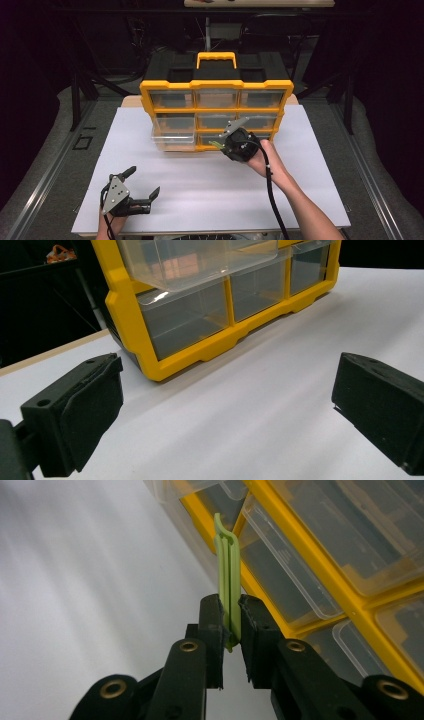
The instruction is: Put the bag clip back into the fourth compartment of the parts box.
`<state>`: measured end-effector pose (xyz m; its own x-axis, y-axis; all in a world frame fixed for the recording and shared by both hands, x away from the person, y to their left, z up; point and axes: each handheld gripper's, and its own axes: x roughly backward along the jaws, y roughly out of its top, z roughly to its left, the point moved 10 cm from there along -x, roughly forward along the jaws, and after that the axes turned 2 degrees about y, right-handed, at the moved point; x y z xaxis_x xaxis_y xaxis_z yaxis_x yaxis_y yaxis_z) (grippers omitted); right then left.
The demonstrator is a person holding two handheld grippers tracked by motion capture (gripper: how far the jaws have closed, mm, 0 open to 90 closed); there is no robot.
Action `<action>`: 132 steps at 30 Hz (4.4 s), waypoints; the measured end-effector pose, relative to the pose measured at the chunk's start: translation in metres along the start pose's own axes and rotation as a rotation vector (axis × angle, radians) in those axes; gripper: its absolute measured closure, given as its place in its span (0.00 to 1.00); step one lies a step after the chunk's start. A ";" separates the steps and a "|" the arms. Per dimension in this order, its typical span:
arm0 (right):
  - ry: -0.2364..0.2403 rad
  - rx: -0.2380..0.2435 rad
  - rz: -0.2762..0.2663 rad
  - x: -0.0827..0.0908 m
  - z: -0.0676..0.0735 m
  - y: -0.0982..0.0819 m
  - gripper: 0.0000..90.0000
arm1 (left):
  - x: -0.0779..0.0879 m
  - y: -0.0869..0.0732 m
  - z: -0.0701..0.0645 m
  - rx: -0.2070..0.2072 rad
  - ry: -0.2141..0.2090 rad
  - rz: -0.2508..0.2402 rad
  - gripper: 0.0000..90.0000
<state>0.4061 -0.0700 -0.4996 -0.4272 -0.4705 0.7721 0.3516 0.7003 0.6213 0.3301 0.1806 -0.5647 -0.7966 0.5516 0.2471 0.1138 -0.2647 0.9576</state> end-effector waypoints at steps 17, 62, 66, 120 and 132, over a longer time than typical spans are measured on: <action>-0.011 0.017 -0.027 0.016 -0.008 0.020 0.90 | 0.000 0.000 -0.001 -0.002 -0.004 0.001 0.00; -0.033 0.080 -0.024 0.025 -0.022 0.067 0.90 | 0.000 0.000 -0.001 -0.004 -0.010 0.000 0.00; -0.025 0.082 -0.014 0.025 -0.022 0.072 0.90 | 0.000 0.000 -0.001 -0.004 -0.009 0.000 0.00; 0.051 0.187 0.050 0.007 0.008 0.141 0.89 | 0.000 0.000 -0.001 -0.006 -0.009 -0.002 0.00; 0.081 0.193 0.057 -0.008 0.021 0.145 0.89 | 0.000 0.000 -0.002 -0.007 -0.012 -0.001 0.00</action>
<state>0.4434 0.0469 -0.4186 -0.3400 -0.4636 0.8182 0.2039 0.8130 0.5454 0.3291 0.1792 -0.5649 -0.7898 0.5610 0.2480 0.1087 -0.2699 0.9567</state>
